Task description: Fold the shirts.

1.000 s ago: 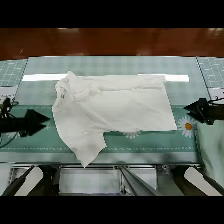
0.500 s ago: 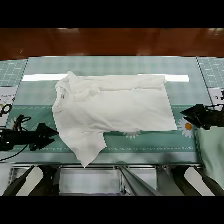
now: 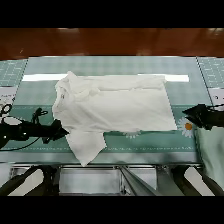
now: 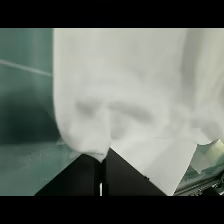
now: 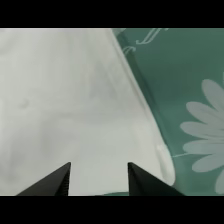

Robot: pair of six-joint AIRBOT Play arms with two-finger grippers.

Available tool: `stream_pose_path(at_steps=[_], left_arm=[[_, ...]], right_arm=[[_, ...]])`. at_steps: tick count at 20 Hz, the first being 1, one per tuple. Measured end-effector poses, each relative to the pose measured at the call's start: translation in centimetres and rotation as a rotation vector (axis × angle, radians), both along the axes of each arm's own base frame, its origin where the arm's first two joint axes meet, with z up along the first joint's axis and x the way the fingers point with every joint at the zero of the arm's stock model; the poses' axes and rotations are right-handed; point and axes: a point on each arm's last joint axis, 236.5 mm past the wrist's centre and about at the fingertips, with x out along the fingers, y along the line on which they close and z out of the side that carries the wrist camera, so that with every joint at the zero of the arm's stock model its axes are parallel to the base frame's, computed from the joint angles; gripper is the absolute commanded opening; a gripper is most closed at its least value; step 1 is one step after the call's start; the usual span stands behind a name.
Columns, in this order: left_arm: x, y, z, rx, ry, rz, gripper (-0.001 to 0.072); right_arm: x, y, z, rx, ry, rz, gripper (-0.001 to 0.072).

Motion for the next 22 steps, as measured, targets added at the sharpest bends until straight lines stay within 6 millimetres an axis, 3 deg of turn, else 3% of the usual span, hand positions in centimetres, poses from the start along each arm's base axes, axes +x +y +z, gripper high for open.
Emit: stream_pose_path(at_steps=[4,9,18,21,22], left_arm=[[1.3,0.3,0.1,0.030,-0.039,-0.025,0.0024],[1.7,0.3,0.2,0.038,-0.051,-0.034,0.0024],[1.8,0.3,0.2,0.038,-0.052,-0.035,0.0024],[1.9,0.2,0.3,0.034,-0.055,-0.029,0.0024],[2.1,0.2,0.4,0.031,-0.059,-0.022,0.0024]], right_arm=[[-2.8,-2.0,-2.8,-0.027,0.151,-0.031,0.0409],[-4.1,-1.0,-5.3,0.075,0.255,-0.002,0.0408],[-3.6,1.0,-7.6,0.230,0.301,0.018,0.0409],[-3.2,2.6,-8.2,0.252,0.316,0.064,0.0407],[-2.7,3.1,-8.4,0.251,0.309,0.072,0.0344]])
